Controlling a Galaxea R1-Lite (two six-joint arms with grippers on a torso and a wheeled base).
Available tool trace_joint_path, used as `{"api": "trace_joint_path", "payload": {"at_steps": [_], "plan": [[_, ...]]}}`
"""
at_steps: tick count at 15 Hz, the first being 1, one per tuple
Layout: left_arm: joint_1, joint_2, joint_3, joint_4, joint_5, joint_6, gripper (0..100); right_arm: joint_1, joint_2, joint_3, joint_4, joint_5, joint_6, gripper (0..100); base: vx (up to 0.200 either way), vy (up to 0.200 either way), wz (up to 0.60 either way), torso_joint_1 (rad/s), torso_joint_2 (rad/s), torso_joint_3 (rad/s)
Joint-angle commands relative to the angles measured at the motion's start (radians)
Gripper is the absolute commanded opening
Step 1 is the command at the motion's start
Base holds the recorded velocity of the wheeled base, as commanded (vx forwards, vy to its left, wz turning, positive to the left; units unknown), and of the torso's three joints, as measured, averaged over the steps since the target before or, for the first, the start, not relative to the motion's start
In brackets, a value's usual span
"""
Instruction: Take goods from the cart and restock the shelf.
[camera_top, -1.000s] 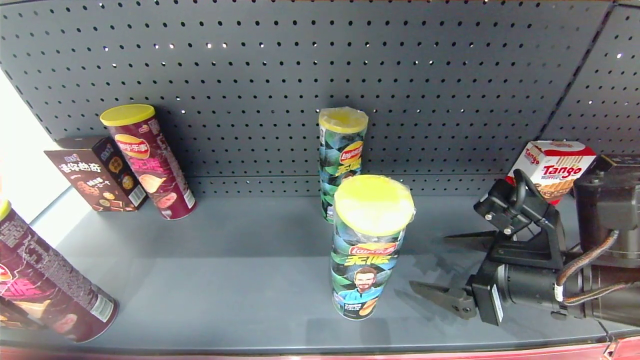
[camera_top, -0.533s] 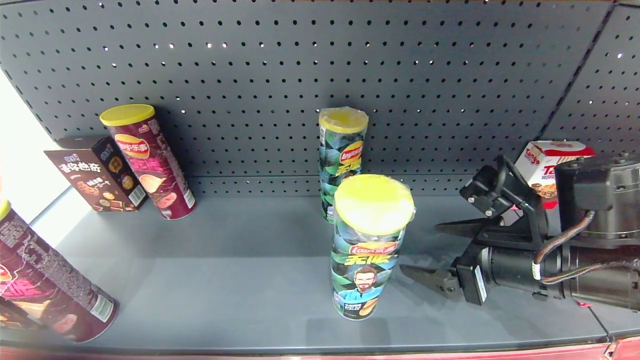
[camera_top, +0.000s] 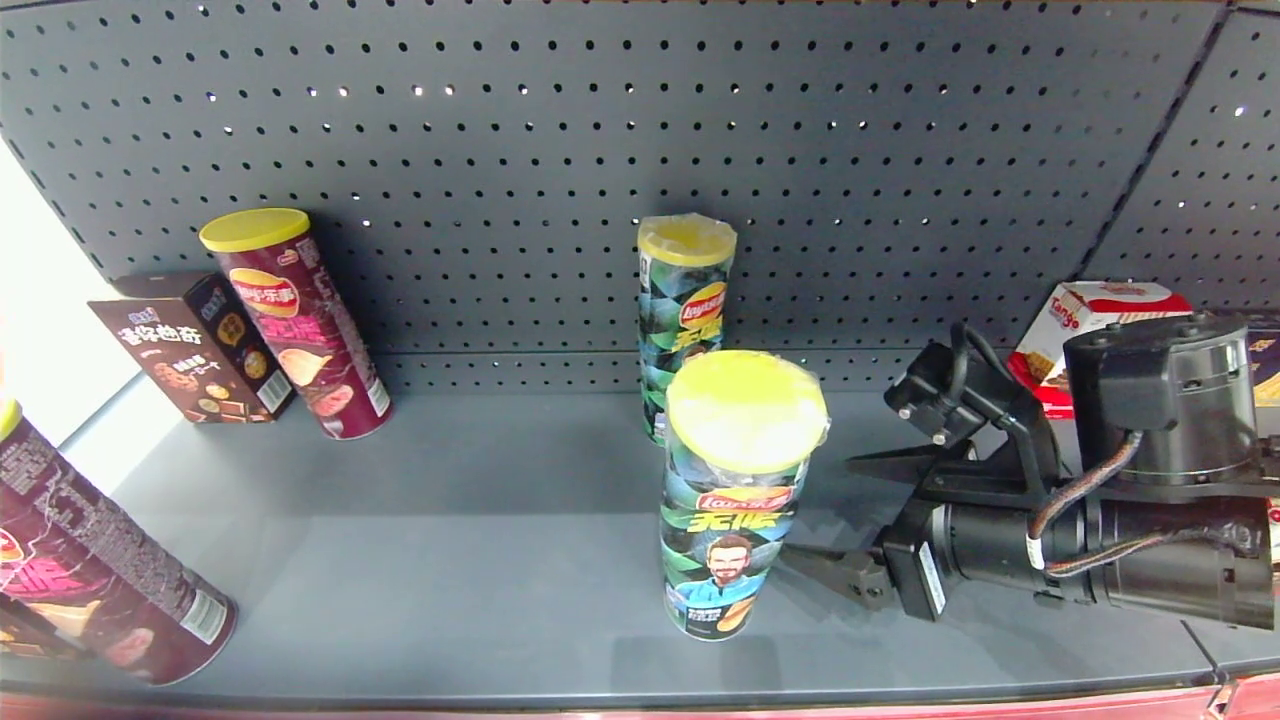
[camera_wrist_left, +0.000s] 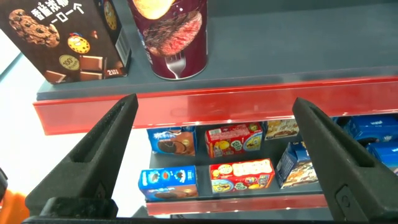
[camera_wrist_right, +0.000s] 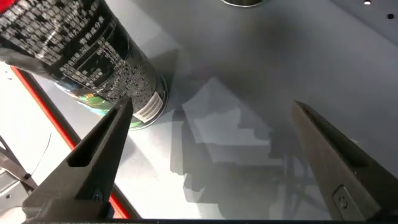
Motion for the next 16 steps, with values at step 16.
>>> {"api": "trace_joint_path", "payload": {"at_steps": [16], "plan": [[0.001, 0.0, 0.001, -0.002, 0.002, -0.013, 100, -0.008, -0.024, -0.041, -0.002, -0.029, 0.004, 100, 0.0, 0.0, 0.0, 0.0, 0.0, 0.0]]}}
